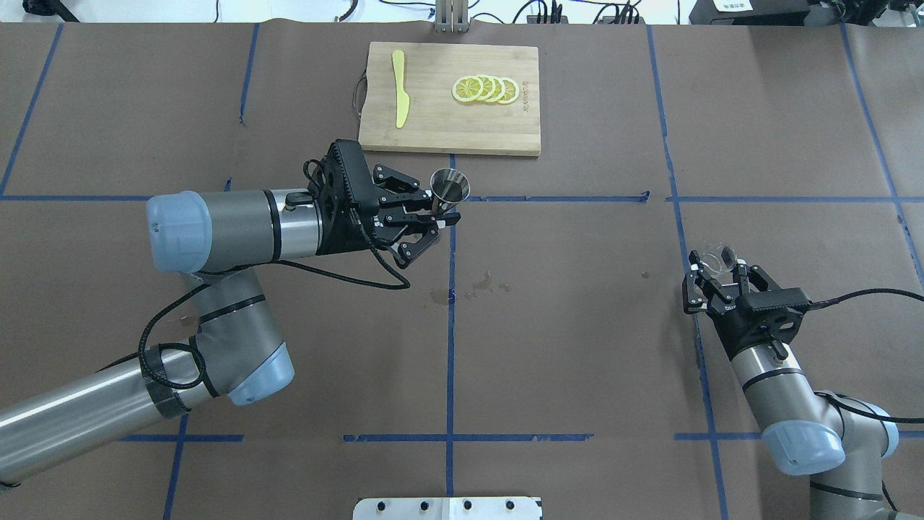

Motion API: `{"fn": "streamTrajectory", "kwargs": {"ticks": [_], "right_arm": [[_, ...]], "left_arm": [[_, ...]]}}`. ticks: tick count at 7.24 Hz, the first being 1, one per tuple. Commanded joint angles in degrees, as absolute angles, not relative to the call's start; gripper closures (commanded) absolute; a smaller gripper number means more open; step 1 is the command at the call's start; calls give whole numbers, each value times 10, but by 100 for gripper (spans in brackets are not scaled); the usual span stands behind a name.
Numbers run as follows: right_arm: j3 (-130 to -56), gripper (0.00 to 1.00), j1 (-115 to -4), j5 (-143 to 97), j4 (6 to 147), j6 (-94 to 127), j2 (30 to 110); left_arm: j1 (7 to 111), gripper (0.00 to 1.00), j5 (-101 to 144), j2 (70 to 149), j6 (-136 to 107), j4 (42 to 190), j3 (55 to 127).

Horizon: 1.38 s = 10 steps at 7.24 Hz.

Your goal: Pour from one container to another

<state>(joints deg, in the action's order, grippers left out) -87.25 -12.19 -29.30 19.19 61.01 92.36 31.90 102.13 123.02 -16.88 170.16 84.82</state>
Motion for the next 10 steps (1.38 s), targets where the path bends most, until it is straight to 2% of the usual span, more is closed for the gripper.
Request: {"fn": "streamTrajectory", "kwargs": {"ticks": [1,4,10], "right_arm": [[-867,69,-114,-291,189,611,922],[-866,63,-113,-291,190,610,918],[-864,43,-113,-292,189,610,918]], "left_arm": [[319,100,1021,1230,-169,1702,848],[319,100,1021,1230,-168,1702,848],[319,100,1021,1230,-169,1702,848]]}}
